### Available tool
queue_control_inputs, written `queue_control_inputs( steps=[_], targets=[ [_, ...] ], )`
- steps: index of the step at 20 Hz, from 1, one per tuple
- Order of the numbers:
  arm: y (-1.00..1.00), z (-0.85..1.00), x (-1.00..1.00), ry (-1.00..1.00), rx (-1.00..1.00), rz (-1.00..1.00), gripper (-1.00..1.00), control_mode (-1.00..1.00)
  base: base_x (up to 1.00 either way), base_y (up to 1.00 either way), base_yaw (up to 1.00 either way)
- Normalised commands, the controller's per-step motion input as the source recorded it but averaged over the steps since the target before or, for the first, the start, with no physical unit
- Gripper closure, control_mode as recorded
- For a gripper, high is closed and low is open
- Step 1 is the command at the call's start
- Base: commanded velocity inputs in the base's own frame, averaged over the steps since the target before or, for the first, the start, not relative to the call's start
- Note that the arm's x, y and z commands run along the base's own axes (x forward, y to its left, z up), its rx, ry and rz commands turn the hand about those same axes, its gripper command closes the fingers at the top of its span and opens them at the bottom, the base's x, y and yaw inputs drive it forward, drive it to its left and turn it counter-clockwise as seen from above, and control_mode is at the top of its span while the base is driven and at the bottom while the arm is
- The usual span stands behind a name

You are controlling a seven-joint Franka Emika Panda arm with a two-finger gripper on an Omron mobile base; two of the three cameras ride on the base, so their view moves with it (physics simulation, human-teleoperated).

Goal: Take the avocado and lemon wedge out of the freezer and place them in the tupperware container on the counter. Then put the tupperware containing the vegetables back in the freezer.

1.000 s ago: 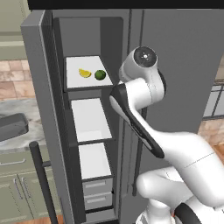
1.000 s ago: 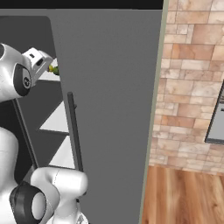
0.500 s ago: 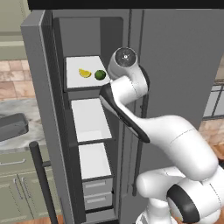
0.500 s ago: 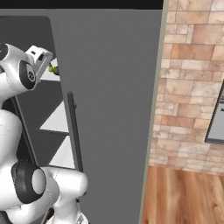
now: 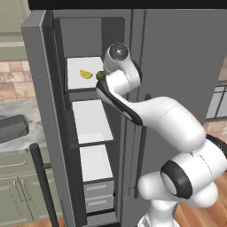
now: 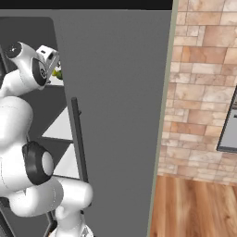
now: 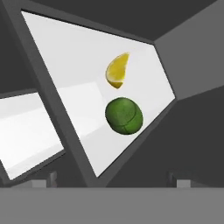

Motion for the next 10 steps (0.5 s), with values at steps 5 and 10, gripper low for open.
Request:
queue_control_inputs(
  steps=[5,10],
  targets=[
    [0.07,-0.03,0.52,0.03,0.00,0.02,-1.00,-1.00,0.00,0.00,0.00],
    [0.07,-0.09,0.36,0.01,-0.02,0.00,-1.00,-1.00,0.00,0.00,0.00]
  ],
)
